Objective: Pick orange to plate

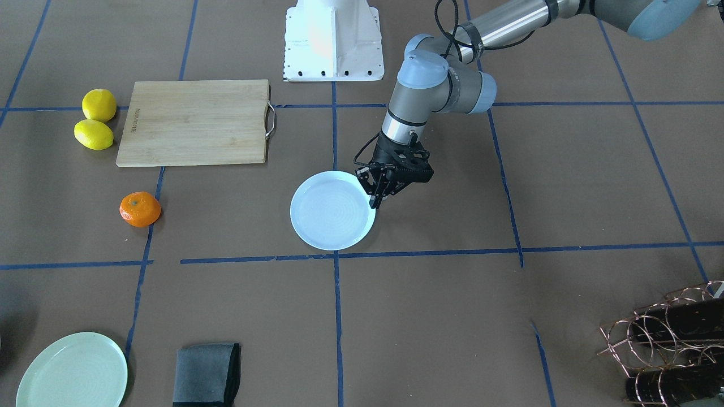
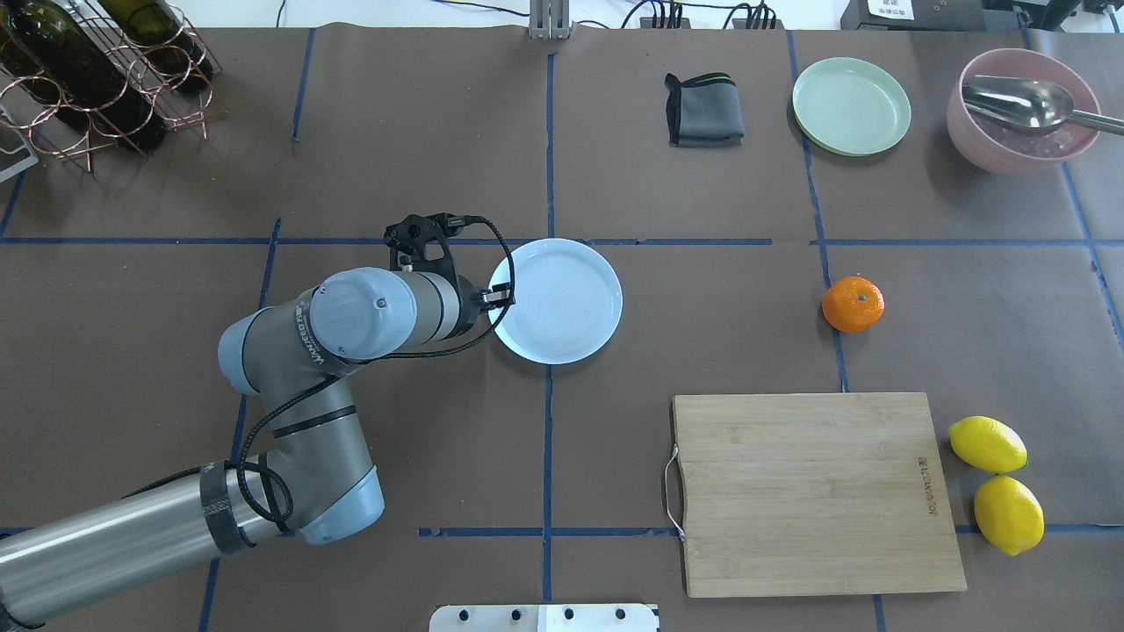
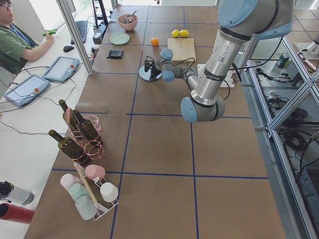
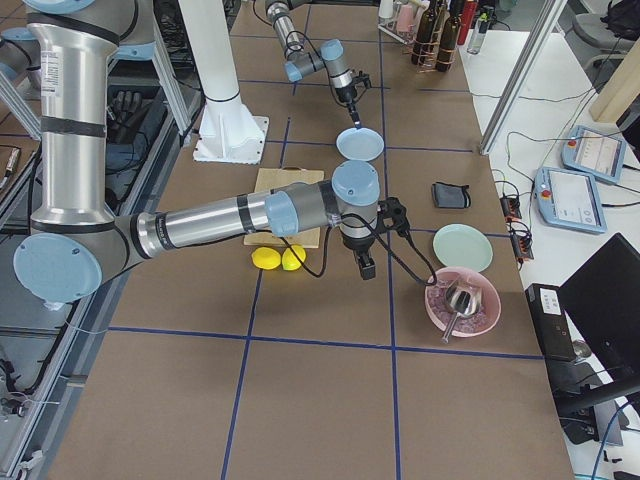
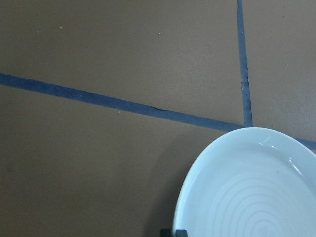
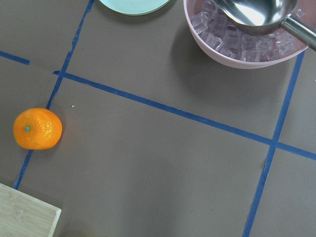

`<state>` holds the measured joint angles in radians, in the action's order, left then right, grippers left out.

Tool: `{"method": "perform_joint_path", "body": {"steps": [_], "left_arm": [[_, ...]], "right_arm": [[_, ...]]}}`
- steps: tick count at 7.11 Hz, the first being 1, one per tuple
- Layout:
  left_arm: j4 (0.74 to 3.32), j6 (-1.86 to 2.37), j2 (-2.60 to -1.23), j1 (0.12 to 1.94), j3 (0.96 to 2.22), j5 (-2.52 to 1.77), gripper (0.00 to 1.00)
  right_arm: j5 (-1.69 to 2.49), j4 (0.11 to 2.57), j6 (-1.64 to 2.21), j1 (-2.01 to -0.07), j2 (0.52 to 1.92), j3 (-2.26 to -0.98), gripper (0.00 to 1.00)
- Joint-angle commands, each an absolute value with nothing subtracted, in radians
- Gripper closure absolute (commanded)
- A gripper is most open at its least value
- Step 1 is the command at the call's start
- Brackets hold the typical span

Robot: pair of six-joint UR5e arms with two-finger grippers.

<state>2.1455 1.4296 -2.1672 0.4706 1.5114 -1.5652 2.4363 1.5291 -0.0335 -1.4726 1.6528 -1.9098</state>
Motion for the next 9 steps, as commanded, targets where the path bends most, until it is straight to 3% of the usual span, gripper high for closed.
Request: {"method": "perform_joint_path", "body": {"steps": [1,4,5,6,9], "left_arm": [[2.113,1.287,-2.158,0.530,1.548,-1.624,0.00],[1.747,0.826,-1.955,0.801,1.905,-1.877,0.00],[1.655,0.628,-1.907,0.948,1.948,-1.952,0.00],[1.620,0.512,-1.834,1.121,1.938,-2.092,0.00],[1.618,0.126,-1.604,1.413,1.841,-2.210,0.00]], "right_arm": [[2.436,1.520,-0.034,-1.473,1.651,-1.924,0.00],[2.428,1.478,-0.037,-1.444,1.620,-1.937,0.00],[2.413,1.482,-0.035,-1.407,1.555,-1.930,0.00],[2.405,1.482,-0.035,-1.373,1.546,-1.928,0.00],[2.405,1.474,0.142,-1.277,1.493,-1.931,0.00]]}}
